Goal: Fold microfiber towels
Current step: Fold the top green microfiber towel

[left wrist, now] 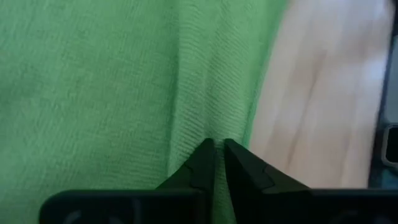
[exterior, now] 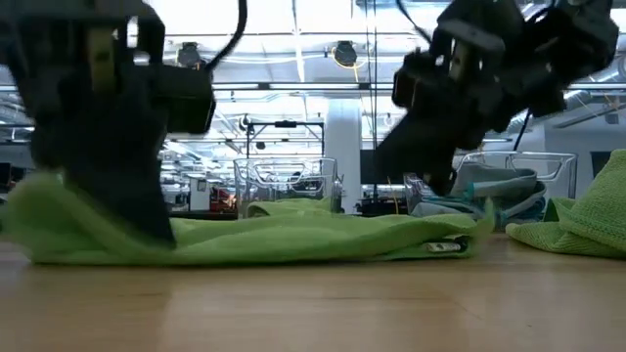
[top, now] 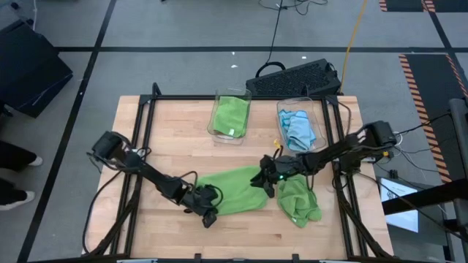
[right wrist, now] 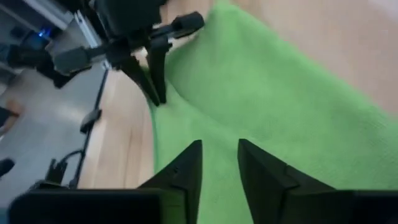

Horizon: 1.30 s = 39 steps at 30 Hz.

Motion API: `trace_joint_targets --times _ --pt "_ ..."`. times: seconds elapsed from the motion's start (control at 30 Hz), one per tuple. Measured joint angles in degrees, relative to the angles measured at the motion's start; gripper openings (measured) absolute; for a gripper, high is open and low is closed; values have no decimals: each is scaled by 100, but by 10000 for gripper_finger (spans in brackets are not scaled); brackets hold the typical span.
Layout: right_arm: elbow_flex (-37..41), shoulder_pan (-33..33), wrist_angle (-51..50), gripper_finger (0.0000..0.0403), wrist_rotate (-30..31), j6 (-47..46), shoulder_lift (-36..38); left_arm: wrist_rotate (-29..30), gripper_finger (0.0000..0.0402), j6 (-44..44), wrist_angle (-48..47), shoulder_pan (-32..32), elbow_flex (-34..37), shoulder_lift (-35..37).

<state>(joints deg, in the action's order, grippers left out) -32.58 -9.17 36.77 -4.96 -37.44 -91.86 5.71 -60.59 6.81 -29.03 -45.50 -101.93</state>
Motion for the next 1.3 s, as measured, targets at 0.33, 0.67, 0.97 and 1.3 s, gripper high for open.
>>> trace_joint_targets --times 0.33,0.67,0.97,1.3 --pt "2 48 925 42 -396 132 -503 -811 39 -550 -330 281 -6 905" --pt "0 300 557 22 -268 133 -505 1260 57 -21 -3001 699 6 1906" --pt "0 511 849 21 -1281 -1201 -247 -404 205 1377 -3825 1856 7 1911" --pt "-4 537 312 18 -1328 -1458 519 -2202 253 2067 -3657 3101 397 1622"
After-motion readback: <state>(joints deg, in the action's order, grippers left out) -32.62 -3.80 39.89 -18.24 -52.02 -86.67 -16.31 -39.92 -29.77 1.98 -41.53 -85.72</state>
